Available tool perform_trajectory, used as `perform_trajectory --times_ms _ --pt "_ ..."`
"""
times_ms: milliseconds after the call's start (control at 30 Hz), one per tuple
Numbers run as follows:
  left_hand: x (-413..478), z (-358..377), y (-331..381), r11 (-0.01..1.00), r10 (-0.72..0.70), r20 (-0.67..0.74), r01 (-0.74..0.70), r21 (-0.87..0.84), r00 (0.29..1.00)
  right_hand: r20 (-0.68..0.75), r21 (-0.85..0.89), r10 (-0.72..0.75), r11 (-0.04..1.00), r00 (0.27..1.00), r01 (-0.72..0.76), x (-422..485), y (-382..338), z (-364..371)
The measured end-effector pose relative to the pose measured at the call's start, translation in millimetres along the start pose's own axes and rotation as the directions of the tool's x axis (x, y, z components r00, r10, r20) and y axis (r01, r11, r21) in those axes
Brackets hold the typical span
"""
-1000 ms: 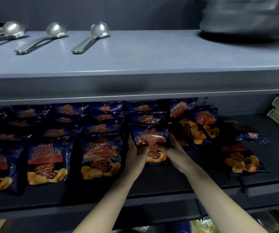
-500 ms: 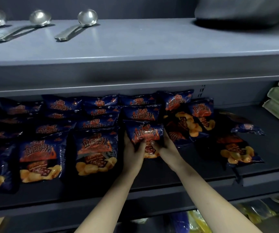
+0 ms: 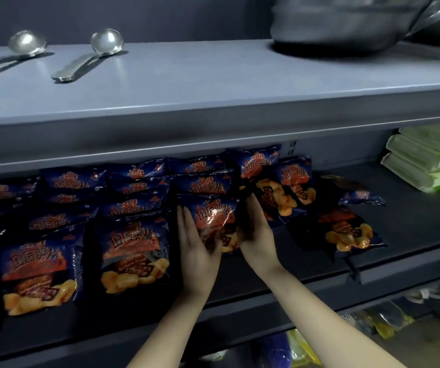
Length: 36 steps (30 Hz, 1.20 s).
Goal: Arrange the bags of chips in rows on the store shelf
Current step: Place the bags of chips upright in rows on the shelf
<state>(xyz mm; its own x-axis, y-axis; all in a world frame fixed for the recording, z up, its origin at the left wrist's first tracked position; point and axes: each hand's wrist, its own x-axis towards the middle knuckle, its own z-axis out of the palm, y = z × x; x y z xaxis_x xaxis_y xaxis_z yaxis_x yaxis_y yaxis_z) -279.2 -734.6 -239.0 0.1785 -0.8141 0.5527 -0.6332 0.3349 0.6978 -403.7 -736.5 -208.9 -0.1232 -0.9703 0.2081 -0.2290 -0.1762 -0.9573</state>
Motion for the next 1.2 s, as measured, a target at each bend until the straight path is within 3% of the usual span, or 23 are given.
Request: perform_trajectory --times_ms 100,300,433,567,633,733,967,1200 --pt "-2 1 1 0.99 0.135 -0.038 -0.134 0.032 0.99 -0.014 0.037 -0.008 0.999 1.0 0.008 -3 -8 -11" --pt "-1 10 37 0.969 0.217 0.002 -0.215 -0.122 0.976 -0.091 0.035 -0.095 0.995 0.991 0.099 -8 -23 -38" --pt "4 36 58 0.957 0.245 0.168 -0.211 -0.199 0.955 -0.213 -0.01 -0.175 0.984 0.961 0.177 -11 -29 -67" --pt "6 72 66 0.934 0.357 0.378 -0.339 -0.116 0.854 -0.356 -0.141 -0.197 0.978 0.914 0.156 -6 -12 -96" --pt "9 88 67 0.94 0.328 0.447 -0.336 -0.066 0.832 -0.355 -0.215 -0.135 0.975 0.925 0.059 -1 -4 -102" --pt "13 101 69 0.96 0.244 0.511 -0.281 -0.006 0.824 -0.243 -0.104 0.095 0.987 0.966 -0.123 2 3 -100" --pt "18 103 55 0.941 0.282 0.445 -0.336 0.046 0.85 -0.204 -0.067 0.152 0.983 0.967 -0.168 -1 13 -99" --pt "22 102 64 0.942 0.335 0.293 -0.329 -0.072 0.896 -0.193 0.073 0.174 0.984 0.966 -0.162 4 6 -104"
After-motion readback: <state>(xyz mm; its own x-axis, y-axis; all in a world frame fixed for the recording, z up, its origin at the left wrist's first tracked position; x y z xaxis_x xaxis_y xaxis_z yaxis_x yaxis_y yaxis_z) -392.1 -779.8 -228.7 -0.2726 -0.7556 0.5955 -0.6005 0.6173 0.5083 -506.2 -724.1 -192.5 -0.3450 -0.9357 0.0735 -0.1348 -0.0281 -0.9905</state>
